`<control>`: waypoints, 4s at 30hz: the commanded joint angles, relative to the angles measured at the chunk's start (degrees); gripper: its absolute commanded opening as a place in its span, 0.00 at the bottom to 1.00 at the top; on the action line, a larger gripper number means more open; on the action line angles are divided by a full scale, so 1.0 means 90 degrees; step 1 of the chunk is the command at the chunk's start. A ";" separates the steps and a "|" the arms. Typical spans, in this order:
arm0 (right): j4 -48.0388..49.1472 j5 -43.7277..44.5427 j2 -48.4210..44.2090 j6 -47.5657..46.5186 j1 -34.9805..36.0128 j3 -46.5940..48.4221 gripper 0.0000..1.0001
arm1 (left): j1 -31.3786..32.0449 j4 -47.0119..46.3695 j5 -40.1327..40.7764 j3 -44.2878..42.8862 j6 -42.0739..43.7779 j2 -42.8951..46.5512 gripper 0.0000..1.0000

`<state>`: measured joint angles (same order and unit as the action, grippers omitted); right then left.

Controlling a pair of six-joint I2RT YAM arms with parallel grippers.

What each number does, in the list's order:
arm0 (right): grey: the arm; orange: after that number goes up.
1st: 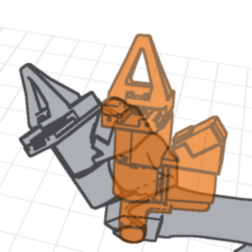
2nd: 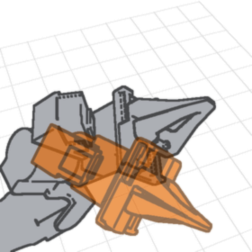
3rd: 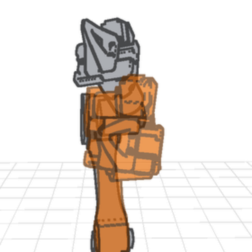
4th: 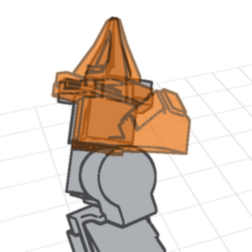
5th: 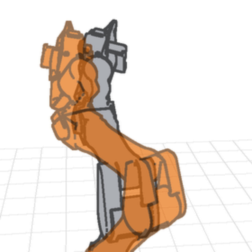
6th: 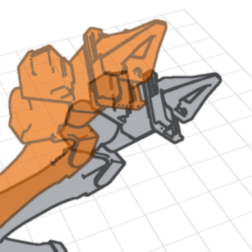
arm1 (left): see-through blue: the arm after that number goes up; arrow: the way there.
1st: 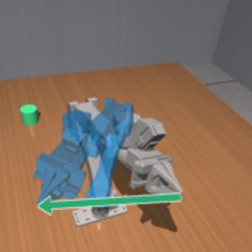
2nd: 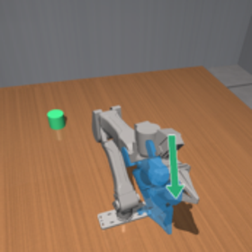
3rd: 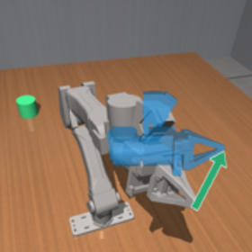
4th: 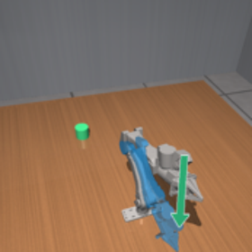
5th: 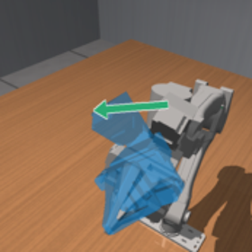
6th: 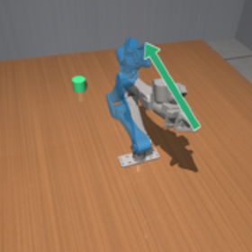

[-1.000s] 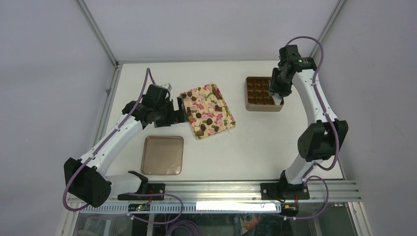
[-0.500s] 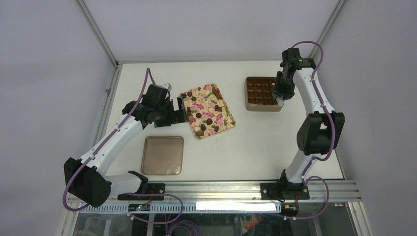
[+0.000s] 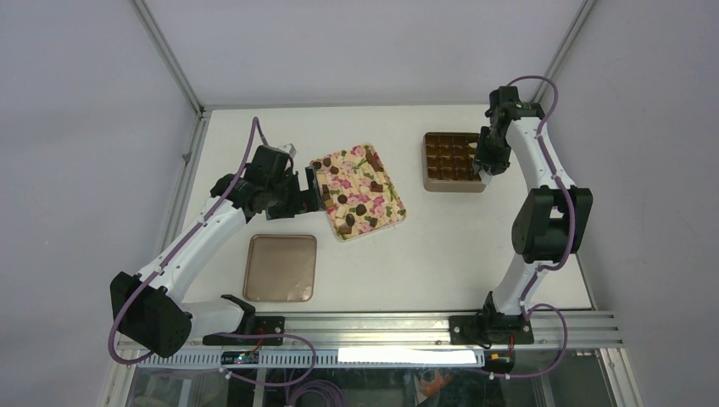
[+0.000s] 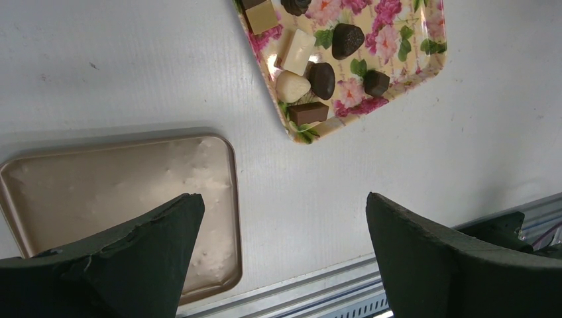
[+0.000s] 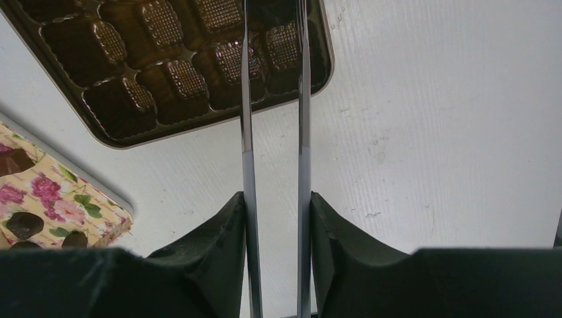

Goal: Pack the chocolate

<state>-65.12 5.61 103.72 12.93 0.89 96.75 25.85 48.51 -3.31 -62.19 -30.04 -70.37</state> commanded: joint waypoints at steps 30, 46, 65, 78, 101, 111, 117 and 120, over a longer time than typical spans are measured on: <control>0.0209 -0.0462 -0.0794 0.0206 0.2794 0.0352 0.41 | 0.0009 -0.0166 0.0759 -0.0055 -0.0285 0.0427 0.99; 0.0041 -0.0258 0.1042 0.0095 0.3525 0.1611 0.41 | 0.0009 -0.0165 0.0674 0.0120 -0.0339 0.0567 0.99; -0.0178 -0.0232 0.2109 -0.0024 0.3530 0.2546 0.39 | 0.0009 -0.0168 0.0639 0.0108 -0.0197 0.0485 0.99; -0.0413 -0.0173 0.2508 -0.0173 0.3515 0.3030 0.30 | 0.0001 -0.0151 0.0701 0.0064 -0.0129 0.0392 0.99; 0.0287 -0.0079 -0.1480 0.0278 0.1870 -0.0503 0.00 | -0.0001 -0.0136 0.0700 0.0091 -0.0119 0.0419 0.99; 0.0246 -0.0217 -0.1684 -0.0007 0.0253 -0.1017 0.00 | -0.0001 -0.0146 0.0679 0.0025 -0.0119 0.0343 0.99; 0.0371 -0.0223 -0.1399 -0.0066 0.0042 -0.1013 0.00 | -0.0001 -0.0136 0.0715 0.0036 -0.0119 0.0365 0.99; 0.0416 -0.0277 -0.1319 -0.0068 0.0010 -0.1077 0.00 | -0.0001 -0.0141 0.0702 0.0036 -0.0128 0.0362 0.99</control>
<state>-64.34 4.05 91.55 13.37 1.45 86.76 25.85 48.51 2.04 -60.99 -32.23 -67.55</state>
